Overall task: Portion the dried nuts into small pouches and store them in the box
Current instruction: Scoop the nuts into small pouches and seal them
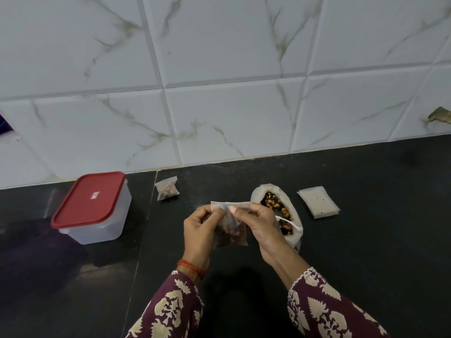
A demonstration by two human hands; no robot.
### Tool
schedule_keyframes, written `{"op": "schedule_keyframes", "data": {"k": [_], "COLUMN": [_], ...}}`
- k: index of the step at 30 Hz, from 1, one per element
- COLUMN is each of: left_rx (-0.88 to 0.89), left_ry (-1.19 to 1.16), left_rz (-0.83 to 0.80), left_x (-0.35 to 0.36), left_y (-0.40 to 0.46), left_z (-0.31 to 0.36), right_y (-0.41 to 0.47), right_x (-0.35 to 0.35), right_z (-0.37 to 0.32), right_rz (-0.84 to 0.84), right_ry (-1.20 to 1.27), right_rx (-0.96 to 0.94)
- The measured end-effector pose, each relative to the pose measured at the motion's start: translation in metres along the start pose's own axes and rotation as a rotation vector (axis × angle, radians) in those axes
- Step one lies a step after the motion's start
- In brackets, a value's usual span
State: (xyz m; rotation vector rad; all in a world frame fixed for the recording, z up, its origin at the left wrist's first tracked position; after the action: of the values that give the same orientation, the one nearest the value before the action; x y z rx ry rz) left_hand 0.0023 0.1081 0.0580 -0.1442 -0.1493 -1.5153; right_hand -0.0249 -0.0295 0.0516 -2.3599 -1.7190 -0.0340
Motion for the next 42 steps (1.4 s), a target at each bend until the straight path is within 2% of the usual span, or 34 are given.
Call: {"op": "schedule_keyframes", "data": {"k": [6,17,22,30,42], "left_rx": [-0.077,-0.1,-0.108,-0.104,-0.223], "left_ry": [0.012,0.037,0.067,0.108,0.058], "left_rz": [-0.003,0.014,-0.057,0.0,-0.057], "left_x": [-0.004,-0.008,0.001,0.0,-0.01], "left_y": [0.003,0.003,0.0,-0.004,-0.001], "left_z": [-0.011,-0.01,-0.012,-0.013,-0.017], "right_y": [0.007,0.007,0.007,0.004,0.003], "right_x": [-0.011,-0.016,-0.014,-0.011,-0.011], "right_z": [0.005,0.009,0.009,0.007,0.014], "right_rz": [0.053,0.059,0.026,0.024,-0.012], "right_ry": [0.018,0.051,-0.026,-0.144,0.02], "right_rx": [0.019,0.122,0.106,0.054,0.177]}}
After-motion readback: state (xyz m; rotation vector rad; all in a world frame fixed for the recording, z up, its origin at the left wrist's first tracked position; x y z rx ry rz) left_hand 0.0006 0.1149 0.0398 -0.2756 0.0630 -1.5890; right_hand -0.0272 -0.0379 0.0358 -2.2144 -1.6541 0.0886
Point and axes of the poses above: each hand's wrist, its own y-axis towards the middle knuckle, its own x-axis out of the palm, z = x × y, the point moved 9 cm from there along y, towards the middle knuckle, and after that the axes turned 6 degrees about z, right-handed, at the moved point
